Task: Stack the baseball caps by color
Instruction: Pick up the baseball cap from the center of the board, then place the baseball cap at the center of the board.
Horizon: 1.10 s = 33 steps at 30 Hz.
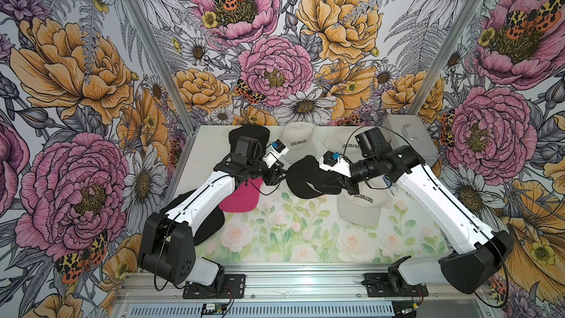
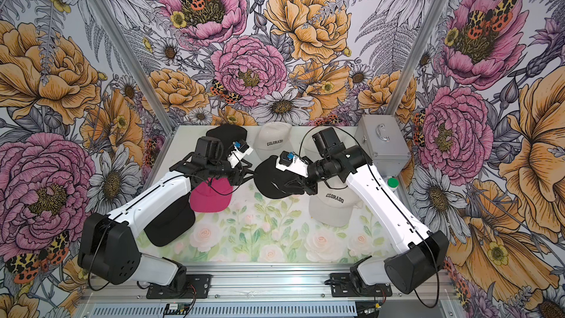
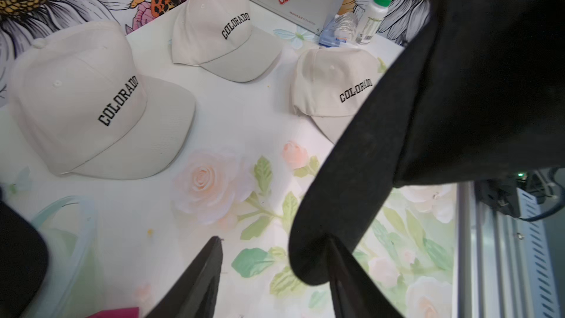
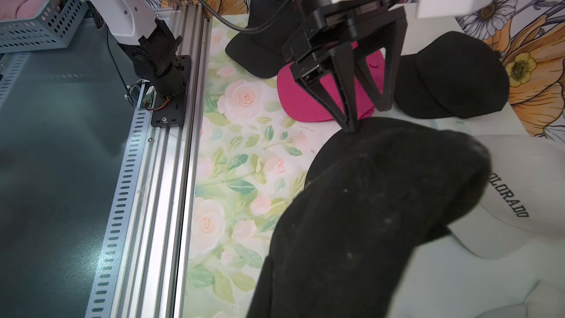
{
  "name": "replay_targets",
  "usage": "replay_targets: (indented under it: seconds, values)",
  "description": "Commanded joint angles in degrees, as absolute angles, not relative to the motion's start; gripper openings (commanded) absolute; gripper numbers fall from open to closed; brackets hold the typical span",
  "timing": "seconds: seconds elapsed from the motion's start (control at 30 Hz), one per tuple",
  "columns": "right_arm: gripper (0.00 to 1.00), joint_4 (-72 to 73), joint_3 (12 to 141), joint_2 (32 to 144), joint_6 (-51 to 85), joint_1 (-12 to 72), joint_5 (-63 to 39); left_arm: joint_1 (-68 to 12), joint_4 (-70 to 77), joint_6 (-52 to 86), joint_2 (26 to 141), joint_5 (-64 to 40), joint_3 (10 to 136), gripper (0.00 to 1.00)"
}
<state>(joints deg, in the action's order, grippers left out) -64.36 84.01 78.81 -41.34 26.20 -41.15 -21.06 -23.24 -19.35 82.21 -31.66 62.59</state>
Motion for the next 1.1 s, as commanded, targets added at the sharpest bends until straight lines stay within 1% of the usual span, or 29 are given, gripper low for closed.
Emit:
replay_targets:
  seconds: [0.0,0.07,0.1,0.17,0.23,0.4,0.53,0.7,0.83,0.93,1.0,1.03,1.07]
  values:
    - [0.0,-65.0,82.4,78.6,-36.2,27.8,-35.7,-19.1,-13.0,-4.2,76.8,-12.6,57.6,0.77]
    - [0.0,-67.1,82.3,79.6,-36.8,28.9,-36.1,-17.5,-7.4,6.2,73.5,-4.2,53.7,0.98]
    - [0.0,-68.2,82.5,80.1,-37.3,29.5,-36.7,-17.1,-6.6,9.1,72.3,-2.1,52.3,0.99]
    - [0.0,-70.9,83.1,81.5,-39.1,30.4,-39.0,-17.0,-5.8,15.1,70.2,4.4,50.4,0.99]
    - [0.0,-72.9,84.3,83.8,-40.4,31.3,-40.3,-16.8,-5.5,20.8,68.7,7.6,48.8,0.99]
    - [0.0,-79.4,90.9,93.5,-45.4,33.1,-40.4,-16.5,-5.5,31.0,65.3,9.2,44.5,0.99]
    - [0.0,-85.1,99.0,103.3,-49.9,33.3,-39.4,-16.2,-9.3,33.0,63.0,8.3,43.9,0.99]
    - [0.0,-93.6,115.5,119.5,-53.4,33.5,-36.1,-15.8,-11.6,32.3,60.5,1.7,43.2,0.99]
    - [0.0,-93.8,129.0,130.2,-50.9,33.6,-30.9,-17.3,-11.7,33.7,59.5,-0.4,40.7,0.99]
    - [0.0,-94.3,136.9,136.1,-49.7,33.6,-30.5,-19.1,-11.2,33.7,59.3,-0.5,38.5,0.99]
    - [0.02,-93.8,140.7,138.9,-48.6,33.8,-30.2,-19.8,-11.0,34.3,59.1,-0.8,37.6,0.99]
    - [0.06,-93.0,142.0,139.9,-47.9,34.0,-29.7,-20.1,-11.0,34.5,58.8,-1.0,37.3,0.99]
    - [0.13,-90.9,142.4,140.2,-46.3,34.2,-28.7,-20.4,-11.1,34.8,58.6,-1.2,37.0,0.99]
